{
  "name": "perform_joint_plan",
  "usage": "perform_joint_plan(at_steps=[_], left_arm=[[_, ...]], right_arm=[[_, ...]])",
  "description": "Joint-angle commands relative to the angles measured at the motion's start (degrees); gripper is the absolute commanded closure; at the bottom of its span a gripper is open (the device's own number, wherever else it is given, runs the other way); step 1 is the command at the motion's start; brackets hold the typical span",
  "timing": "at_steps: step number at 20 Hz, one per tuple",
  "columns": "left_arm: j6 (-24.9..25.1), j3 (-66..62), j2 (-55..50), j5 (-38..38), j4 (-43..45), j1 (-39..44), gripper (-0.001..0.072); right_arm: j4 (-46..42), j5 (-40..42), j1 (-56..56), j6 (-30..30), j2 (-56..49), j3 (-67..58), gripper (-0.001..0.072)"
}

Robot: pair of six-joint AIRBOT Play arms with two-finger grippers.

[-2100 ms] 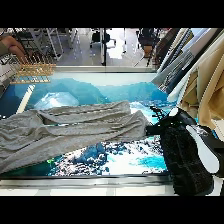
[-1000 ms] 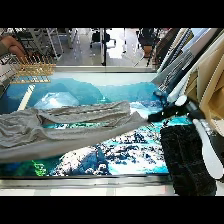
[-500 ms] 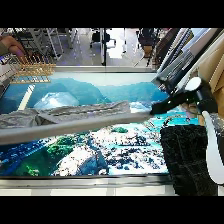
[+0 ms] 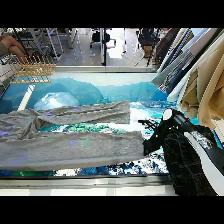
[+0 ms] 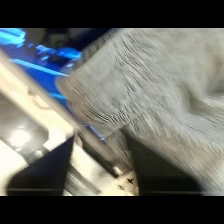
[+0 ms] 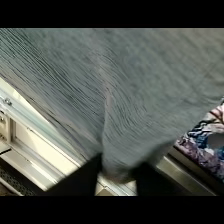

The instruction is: Fold the clothes and pants, and hang the long-sleeved shirts on hangers.

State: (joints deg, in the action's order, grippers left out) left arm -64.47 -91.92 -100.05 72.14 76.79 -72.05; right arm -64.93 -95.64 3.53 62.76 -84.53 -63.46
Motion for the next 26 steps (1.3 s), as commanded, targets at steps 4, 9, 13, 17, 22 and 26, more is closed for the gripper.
perform_joint_plan(at_steps=[4,9,13,17,22,26], left_arm=[[-1.5,-0.2,0.2,-8.9,-16.1,0.7,0.0006],[0.4,-0.2,1.0,-9.8,-30.8,3.9,0.0016],[0.4,-0.2,1.0,-6.5,-28.8,5.9,0.0016],[0.4,-0.2,1.0,-3.6,-28.8,6.0,0.0016],[0.4,-0.2,1.0,0.3,-28.8,6.0,0.0016],[0.4,-0.2,1.0,4.3,-28.7,5.8,0.0016]], right_arm=[[1.4,26.2,-0.5,10.2,0.2,-10.6,0.0282],[8.5,42.0,-2.0,15.9,-9.1,-18.6,0.0361],[13.2,38.4,-2.0,15.8,-19.0,-19.6,0.036],[19.4,38.0,-1.9,10.6,-23.1,-19.8,0.036],[22.7,39.8,0.9,8.2,-25.5,-20.1,0.0467],[12.0,36.6,0.7,11.8,-23.7,-28.8,0.069]])
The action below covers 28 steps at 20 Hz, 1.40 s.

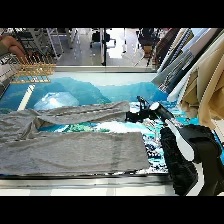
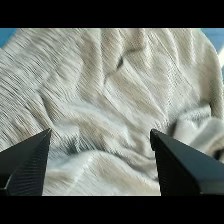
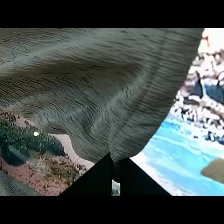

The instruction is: Fold the clothes and pants, and hang the long-sleeved shirts on hangers.

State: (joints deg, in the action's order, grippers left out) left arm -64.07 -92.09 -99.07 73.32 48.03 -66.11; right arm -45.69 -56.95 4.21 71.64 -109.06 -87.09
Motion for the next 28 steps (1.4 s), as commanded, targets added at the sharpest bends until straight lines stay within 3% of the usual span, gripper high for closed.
perform_joint_plan(at_steps=[1,2,4,7,10,12,14,15,17,20,24,28], left_arm=[[0.0,0.0,0.0,3.3,0.3,-0.2,0.0016],[0.0,0.0,0.0,3.3,0.9,-0.2,0.0016],[0.0,0.0,-0.2,3.2,3.5,-0.1,0.0016],[0.0,0.0,-1.0,3.5,6.5,-0.1,0.0016],[-0.2,0.1,-1.6,3.7,7.8,-0.1,0.0016],[-3.4,0.1,-1.6,3.7,11.5,-0.1,0.0016],[-11.1,0.1,-1.6,3.9,20.9,-0.4,0.0016],[-13.9,0.1,-1.6,4.3,25.7,-0.7,0.0016],[-15.3,0.6,-1.5,5.2,30.7,-2.3,0.0017],[-15.3,4.1,-0.9,4.4,29.6,-6.1,0.0017],[-16.5,8.2,-0.9,1.5,29.4,-10.6,0.0018],[-17.2,8.8,-1.6,-1.8,24.0,-13.0,0.0017]], right_arm=[[-16.6,-4.5,-0.4,7.6,2.4,-9.6,0.069],[-25.7,-6.8,-0.6,11.3,4.0,-13.6,0.069],[-34.2,-14.1,-0.7,8.5,6.6,-18.8,0.069],[-34.1,-29.2,-1.1,2.2,6.2,-18.4,0.069],[-34.0,-28.9,-1.0,2.3,4.9,-13.3,0.0657],[-34.0,-29.1,-1.5,7.1,4.4,-10.7,0.0287],[-29.8,-30.9,-2.8,8.9,4.9,-9.0,0.0287],[-26.3,-30.8,-3.6,8.9,5.9,-7.6,0.0324],[-20.7,-29.5,-5.1,8.8,10.7,-1.4,0.035],[-17.8,-26.9,-6.8,8.9,22.5,15.4,0.0349],[-16.0,-22.6,-8.8,14.6,40.6,39.6,0.0349],[-15.2,-24.0,-11.1,14.6,50.2,51.9,0.0349]])
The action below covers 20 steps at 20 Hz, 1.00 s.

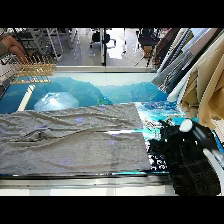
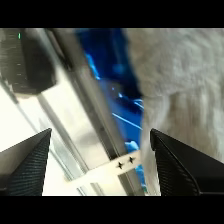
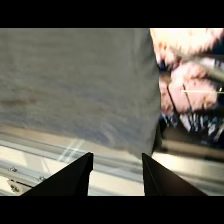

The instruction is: Fold the clothes and pants, and hang the long-sleeved shirts on hangers.

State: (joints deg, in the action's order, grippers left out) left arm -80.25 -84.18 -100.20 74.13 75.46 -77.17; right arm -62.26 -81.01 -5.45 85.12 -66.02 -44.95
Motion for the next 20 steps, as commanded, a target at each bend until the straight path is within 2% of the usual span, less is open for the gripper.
perform_joint_plan(at_steps=[1,2,4,5,12,15,20], left_arm=[[-1.6,0.9,-1.0,-3.0,-5.7,-2.0,0.0017],[-1.6,0.9,-1.6,-3.2,-7.4,-2.0,0.0018],[-1.6,0.9,-3.0,-3.1,-10.1,-1.6,0.0018],[-1.6,0.9,-3.6,-3.2,-11.0,-1.4,0.0017],[-1.6,0.9,-4.4,-7.2,-18.0,-1.3,0.002],[-1.6,0.9,-4.4,-8.1,-20.7,-1.1,0.0115],[-1.6,0.9,-5.0,-8.4,-20.7,-0.3,0.0114]], right_arm=[[2.2,-0.8,-1.5,1.1,7.5,11.6,0.0345],[3.9,-0.7,-1.3,1.1,7.4,13.0,0.0339],[8.3,1.4,-1.3,1.7,7.4,15.4,0.0217],[9.1,2.6,-1.3,2.9,7.4,16.1,0.0206],[9.2,6.3,-1.3,7.1,2.9,16.5,0.021],[9.5,9.9,-1.3,7.4,-0.1,16.5,0.0246],[9.8,13.1,-1.2,7.5,-2.8,16.5,0.0244]])
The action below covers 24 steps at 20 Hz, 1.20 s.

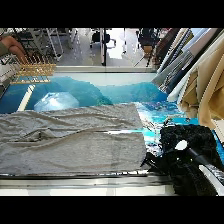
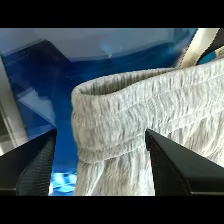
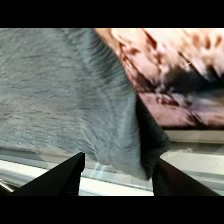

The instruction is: Fold the clothes and pants, and hang the long-sleeved shirts on hangers.

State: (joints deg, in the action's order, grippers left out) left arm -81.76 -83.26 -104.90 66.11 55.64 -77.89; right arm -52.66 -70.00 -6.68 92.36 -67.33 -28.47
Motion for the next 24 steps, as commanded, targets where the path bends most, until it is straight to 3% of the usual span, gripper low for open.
perform_joint_plan(at_steps=[1,3,4,5,7,8,10,14,18,21,24], left_arm=[[0.1,-0.1,-0.4,-0.4,-0.9,0.8,0.0114],[0.1,-0.1,-1.0,-0.4,-0.8,1.4,0.0114],[0.1,-0.1,-1.3,-0.4,-0.9,1.7,0.0172],[0.1,0.0,-1.5,-0.3,-0.8,1.9,0.0327],[0.1,-0.1,-1.8,0.6,-0.9,1.8,0.0634],[0.1,-0.1,-1.7,0.9,-0.9,1.8,0.0693],[0.2,-0.1,-1.0,0.9,-0.9,1.6,0.0691],[2.8,-4.0,1.8,1.0,-2.1,1.6,0.0692],[2.8,-12.2,2.4,4.0,-15.2,2.8,0.0693],[2.7,-16.8,2.2,2.7,-19.3,7.7,0.0693],[-0.7,-18.3,1.0,-6.3,-19.3,14.6,0.0694]], right_arm=[[0.1,2.3,0.3,0.3,-1.7,0.0,0.0244],[-0.5,4.3,2.1,1.8,-1.8,0.0,0.0244],[-0.5,5.9,3.4,3.0,-1.8,0.0,0.0245],[-0.5,7.4,4.7,4.0,-1.8,0.0,0.0247],[-0.5,10.0,7.2,6.0,-1.8,0.0,0.0465],[-0.5,10.1,8.2,5.9,-1.7,-0.3,0.0532],[-0.7,8.7,8.9,4.8,-0.7,-1.5,0.0687],[-6.2,2.1,8.9,4.5,6.8,-9.1,0.0689],[-14.5,5.7,8.8,8.1,9.5,-24.3,0.0691],[-17.6,12.6,8.8,8.0,2.6,-34.8,0.0691],[-18.2,16.1,8.6,5.8,-11.5,-46.1,0.0691]])
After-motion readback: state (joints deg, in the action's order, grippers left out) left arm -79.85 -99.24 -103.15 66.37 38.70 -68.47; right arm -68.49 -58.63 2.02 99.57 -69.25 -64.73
